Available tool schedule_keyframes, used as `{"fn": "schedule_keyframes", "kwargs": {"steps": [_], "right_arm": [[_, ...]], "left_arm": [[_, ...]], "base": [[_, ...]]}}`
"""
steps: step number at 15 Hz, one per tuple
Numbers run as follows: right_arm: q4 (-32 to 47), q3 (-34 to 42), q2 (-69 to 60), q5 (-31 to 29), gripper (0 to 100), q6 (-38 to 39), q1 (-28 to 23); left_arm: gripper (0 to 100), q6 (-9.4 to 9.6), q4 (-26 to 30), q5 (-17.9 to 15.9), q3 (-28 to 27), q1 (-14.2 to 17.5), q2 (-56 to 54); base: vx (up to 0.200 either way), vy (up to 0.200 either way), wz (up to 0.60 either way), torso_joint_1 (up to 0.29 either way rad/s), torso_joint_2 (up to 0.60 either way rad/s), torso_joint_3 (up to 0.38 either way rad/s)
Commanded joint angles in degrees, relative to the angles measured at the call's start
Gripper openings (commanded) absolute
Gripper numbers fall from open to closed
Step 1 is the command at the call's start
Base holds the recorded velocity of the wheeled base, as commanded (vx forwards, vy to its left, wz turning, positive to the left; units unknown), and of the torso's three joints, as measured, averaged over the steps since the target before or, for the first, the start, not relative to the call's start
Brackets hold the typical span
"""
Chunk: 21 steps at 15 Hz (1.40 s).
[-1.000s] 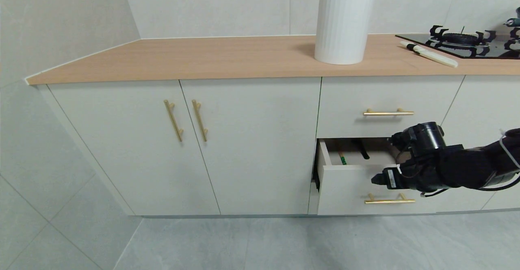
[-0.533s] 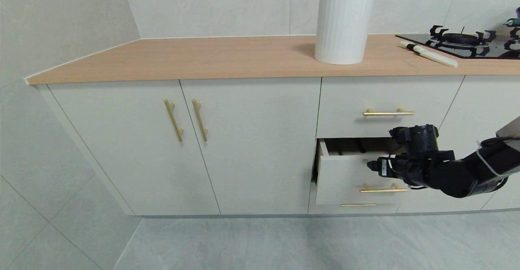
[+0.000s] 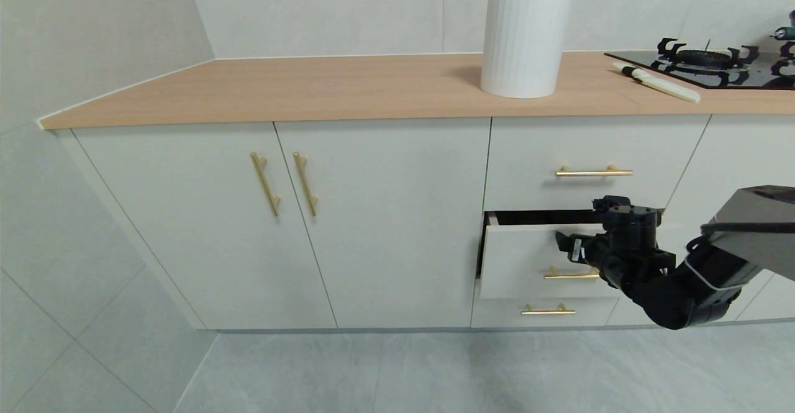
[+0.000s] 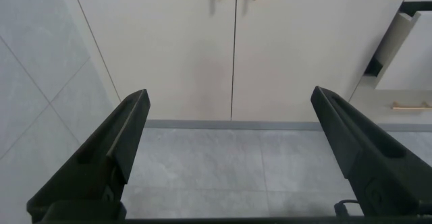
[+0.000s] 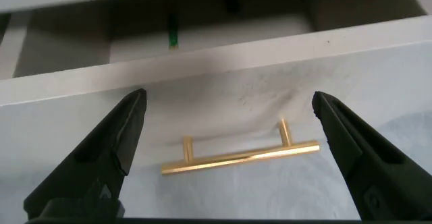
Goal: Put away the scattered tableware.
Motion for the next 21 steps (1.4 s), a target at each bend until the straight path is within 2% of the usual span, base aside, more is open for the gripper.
{"fn": "schedule_keyframes", "kwargs": {"steps": [1,14,21], "right_arm": [[-0.22,-0.20,2.74,-0.03,100,-0.04,0.02],[-8.30,-10.58,10.39,-6.18,100,0.32,-1.12],[-8.74,-11.45,10.47,-6.27,100,0.40,-1.12]], "left_arm": [[100,-0.02,-0.02,0.02,0.00,0.02,0.02],[100,-0.02,-0.02,0.02,0.00,0.02,0.02],[100,-0.11,-0.02,0.02,0.00,0.02,0.02]], "base": [[0.000,0.000,0.00,0.000,0.00,0.000],[0.000,0.000,0.00,0.000,0.00,0.000],[0.000,0.000,0.00,0.000,0.00,0.000]]}}
